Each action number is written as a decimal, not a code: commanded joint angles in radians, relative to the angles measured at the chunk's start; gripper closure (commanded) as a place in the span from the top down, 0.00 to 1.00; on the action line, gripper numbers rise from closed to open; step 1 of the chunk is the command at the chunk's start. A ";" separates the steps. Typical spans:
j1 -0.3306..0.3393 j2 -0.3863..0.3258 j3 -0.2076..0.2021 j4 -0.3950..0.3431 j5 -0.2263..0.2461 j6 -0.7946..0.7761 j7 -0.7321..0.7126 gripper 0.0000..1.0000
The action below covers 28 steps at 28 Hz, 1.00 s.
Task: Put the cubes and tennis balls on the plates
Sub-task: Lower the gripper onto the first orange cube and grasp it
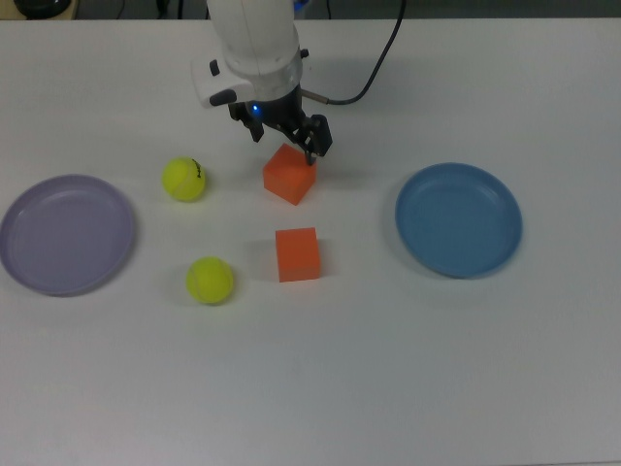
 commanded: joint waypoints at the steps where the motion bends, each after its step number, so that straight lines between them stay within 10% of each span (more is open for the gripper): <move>1: 0.001 0.006 0.006 -0.043 -0.022 0.038 0.036 1.00; 28: 0.035 0.125 0.006 -0.066 -0.126 0.136 0.063 0.98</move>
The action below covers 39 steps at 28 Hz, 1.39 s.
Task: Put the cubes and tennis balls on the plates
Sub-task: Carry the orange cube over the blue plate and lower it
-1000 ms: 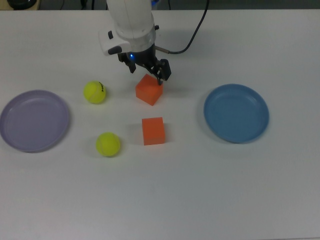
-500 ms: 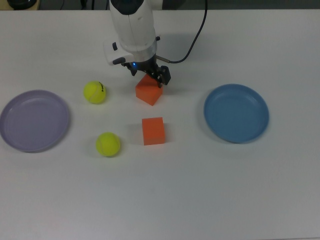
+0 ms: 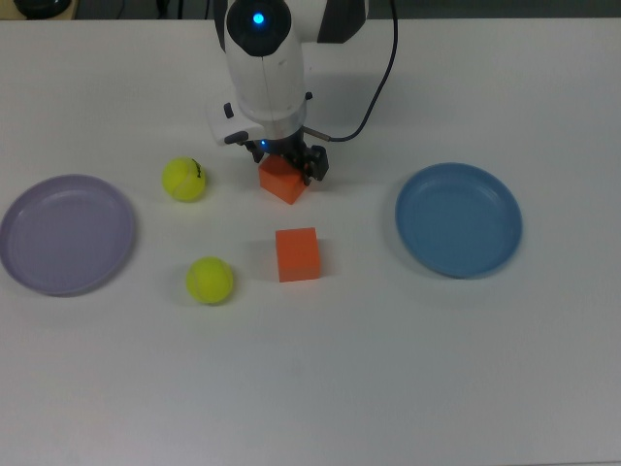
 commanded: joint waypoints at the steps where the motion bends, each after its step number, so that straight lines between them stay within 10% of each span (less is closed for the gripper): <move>1: 0.023 0.017 -0.001 -0.010 -0.032 0.040 0.032 1.00; 7: 0.025 0.018 0.005 -0.005 -0.034 0.041 0.023 0.81; 13: 0.025 0.003 0.012 0.031 -0.034 0.038 0.011 0.00; 22: 0.051 -0.029 0.066 0.119 -0.034 0.023 -0.020 0.00; 33: 0.238 0.049 0.081 0.274 -0.038 0.023 -0.011 0.00; 39: 0.308 0.182 0.080 0.347 -0.145 0.035 0.056 0.00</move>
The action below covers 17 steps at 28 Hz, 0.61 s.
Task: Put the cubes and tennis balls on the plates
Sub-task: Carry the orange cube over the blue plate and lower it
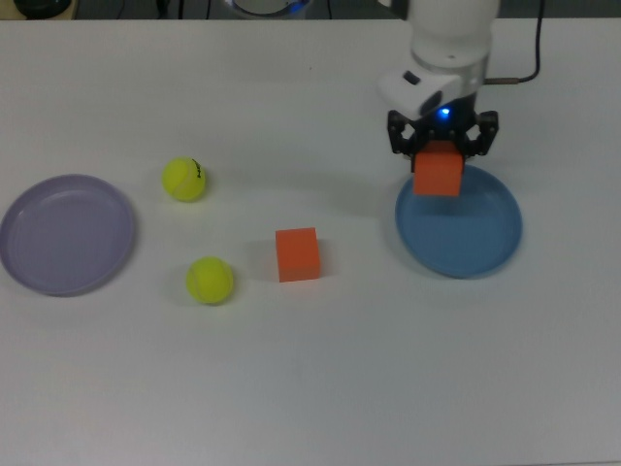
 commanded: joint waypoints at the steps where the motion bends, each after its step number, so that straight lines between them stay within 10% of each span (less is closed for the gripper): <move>1: 0.046 0.146 -0.010 0.098 -0.103 0.012 0.061 0.00; 10: 0.076 0.229 -0.010 0.144 -0.149 0.029 0.087 0.00; 11: 0.076 0.229 -0.010 0.144 -0.151 0.029 0.087 0.07; 12: 0.076 0.228 -0.010 0.149 -0.143 0.029 0.090 0.77; 13: 0.076 0.226 -0.010 0.153 -0.148 0.027 0.096 1.00; 17: 0.076 0.217 -0.012 0.162 -0.151 0.022 0.101 1.00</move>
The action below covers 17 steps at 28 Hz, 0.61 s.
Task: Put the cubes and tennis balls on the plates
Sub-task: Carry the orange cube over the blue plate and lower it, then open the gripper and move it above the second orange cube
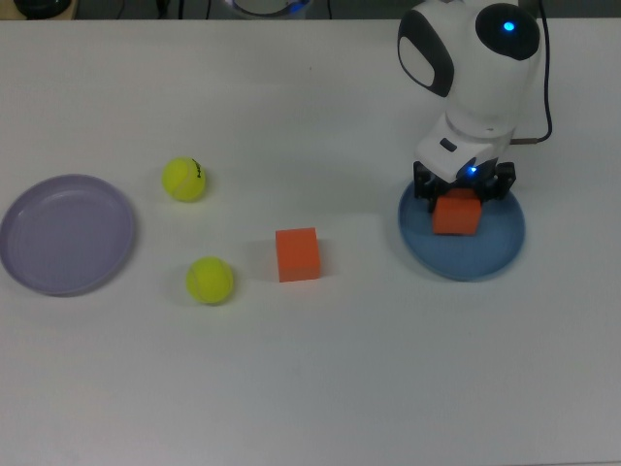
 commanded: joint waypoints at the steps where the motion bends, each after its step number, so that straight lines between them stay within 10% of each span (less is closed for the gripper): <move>1: 0.011 -0.023 -0.014 0.027 -0.019 -0.008 0.023 1.00; 10: -0.018 -0.124 -0.031 0.047 -0.003 -0.077 -0.100 1.00; 17: -0.070 -0.129 -0.144 0.065 0.012 -0.114 -0.356 1.00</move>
